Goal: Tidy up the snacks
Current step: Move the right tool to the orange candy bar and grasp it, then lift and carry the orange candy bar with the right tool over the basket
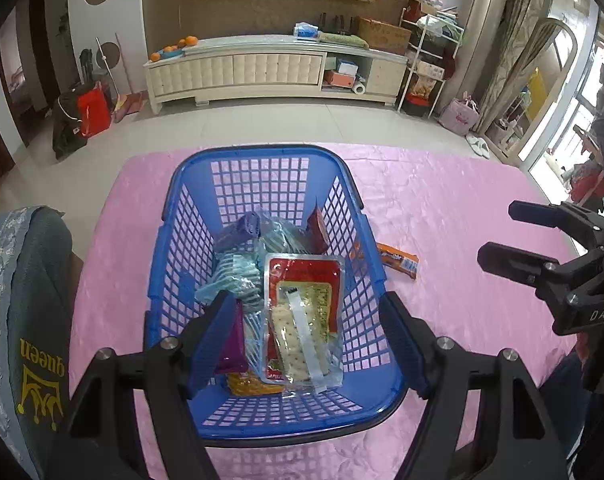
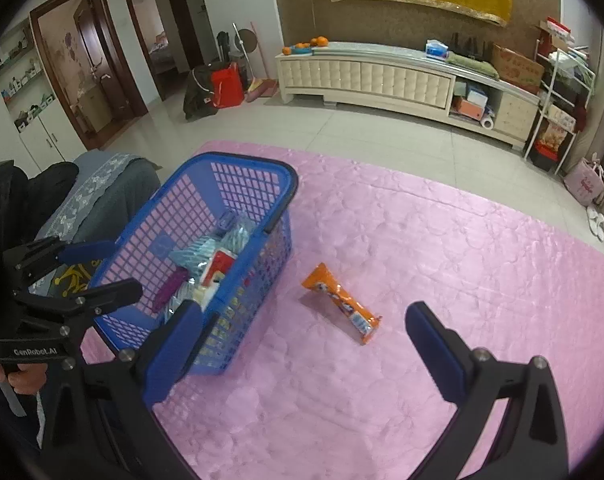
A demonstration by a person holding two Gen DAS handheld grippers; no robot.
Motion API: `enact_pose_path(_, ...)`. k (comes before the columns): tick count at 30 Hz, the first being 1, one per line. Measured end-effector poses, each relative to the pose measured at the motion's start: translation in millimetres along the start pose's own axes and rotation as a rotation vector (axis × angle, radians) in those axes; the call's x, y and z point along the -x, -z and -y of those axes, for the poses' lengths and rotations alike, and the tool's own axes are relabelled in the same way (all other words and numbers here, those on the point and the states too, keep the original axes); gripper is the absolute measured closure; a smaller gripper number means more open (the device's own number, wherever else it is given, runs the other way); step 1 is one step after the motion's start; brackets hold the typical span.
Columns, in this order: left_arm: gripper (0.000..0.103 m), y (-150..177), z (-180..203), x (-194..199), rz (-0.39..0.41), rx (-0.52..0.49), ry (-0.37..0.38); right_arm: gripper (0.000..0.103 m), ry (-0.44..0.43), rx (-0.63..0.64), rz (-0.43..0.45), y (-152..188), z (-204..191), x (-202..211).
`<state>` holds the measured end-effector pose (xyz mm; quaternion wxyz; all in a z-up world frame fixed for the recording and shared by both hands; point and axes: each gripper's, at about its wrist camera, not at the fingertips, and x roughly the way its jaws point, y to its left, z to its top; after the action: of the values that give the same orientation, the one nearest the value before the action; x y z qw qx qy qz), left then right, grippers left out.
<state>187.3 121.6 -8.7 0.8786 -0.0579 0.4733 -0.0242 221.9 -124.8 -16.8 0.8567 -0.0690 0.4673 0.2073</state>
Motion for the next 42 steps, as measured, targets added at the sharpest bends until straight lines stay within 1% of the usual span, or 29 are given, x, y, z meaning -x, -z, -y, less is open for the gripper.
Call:
enact_pose_path(2,0.031,1.3,1.3,-5.1,-0.015,-0.002,-0.004,0.000,0.003,0.008,0.005,3.3,2.8,-1.3)
enact_pose_path(5,0.031,3.4,4.2,-16.5,-0.061,-0.004,-0.025,0.000,-0.002,0.022,-0.010,7.4,6.3,-7.1)
enact_pose_path(9,0.031,6.3,1.7,-31.8,-0.107,0.017,-0.044,0.000,-0.034,0.034,-0.029,13.4,10.4,-21.9)
enact_pose_path(12,0.031,6.2,-4.1,-41.1,-0.128,0.033,-0.061,0.000,-0.050,0.052,-0.057,17.9,12.6,-37.1)
enact_pose_path(15,0.031,2.8,-11.7,-48.6,-0.148,0.063,-0.069,0.000,-0.047,0.082,-0.078,20.4,15.0,-52.8)
enact_pose_path(17,0.031,0.7,-15.4,-53.9,-0.159,0.078,-0.056,0.000,-0.061,0.094,-0.085,21.1,18.4,-64.6)
enact_pose_path(20,0.031,-0.7,-20.6,-62.1,-0.169,0.092,-0.075,0.001,-0.081,0.107,-0.085,21.9,21.2,-79.9)
enact_pose_path(21,0.031,-0.2,-23.7,-66.6,-0.178,0.102,-0.075,0.001,-0.089,0.118,-0.091,21.9,21.1,-85.4)
enact_pose_path(23,0.031,0.6,-26.5,-70.8,-0.183,0.115,-0.078,0.006,-0.079,0.152,-0.098,22.5,20.4,-95.5)
enact_pose_path(26,0.031,2.7,-30.1,-74.5,-0.187,0.128,-0.086,0.007,-0.064,0.197,-0.116,21.4,21.8,-112.0)
enact_pose_path(28,0.031,3.0,-29.6,-75.2,-0.190,0.129,-0.078,0.010,-0.064,0.205,-0.130,20.2,26.4,-121.8)
enact_pose_path(29,0.031,2.6,-29.5,-76.0,-0.193,0.129,-0.079,0.012,-0.069,0.205,-0.138,20.2,29.6,-128.0)
enact_pose_path(32,0.031,0.0,-29.4,-80.0,-0.192,0.123,-0.081,0.024,-0.076,0.213,-0.165,21.2,36.8,-143.7)
enact_pose_path(34,0.031,-2.3,-28.8,-82.4,-0.193,0.119,-0.077,0.025,-0.078,0.218,-0.175,23.4,40.4,-151.2)
enact_pose_path(35,0.031,-3.2,-28.4,-84.3,-0.196,0.118,-0.077,0.030,-0.075,0.214,-0.176,24.4,42.6,-153.7)
enact_pose_path(36,0.031,-3.3,-28.3,-86.7,-0.201,0.116,-0.082,0.045,-0.076,0.211,-0.181,24.6,43.6,-154.9)
enact_pose_path(37,0.031,-3.0,-28.0,-87.5,-0.204,0.113,-0.084,0.057,-0.070,0.211,-0.179,25.4,44.4,-155.7)
enact_pose_path(38,0.031,-2.6,-27.0,-88.9,-0.204,0.111,-0.088,0.073,-0.062,0.216,-0.174,26.7,44.4,-155.2)
enact_pose_path(39,0.031,-1.9,-26.6,-88.1,-0.200,0.111,-0.085,0.082,-0.054,0.226,-0.167,28.3,43.7,-153.9)
enact_pose_path(42,0.031,-0.1,-25.5,-85.5,-0.193,0.113,-0.077,0.085,-0.079,0.225,-0.165,35.9,39.5,-146.4)
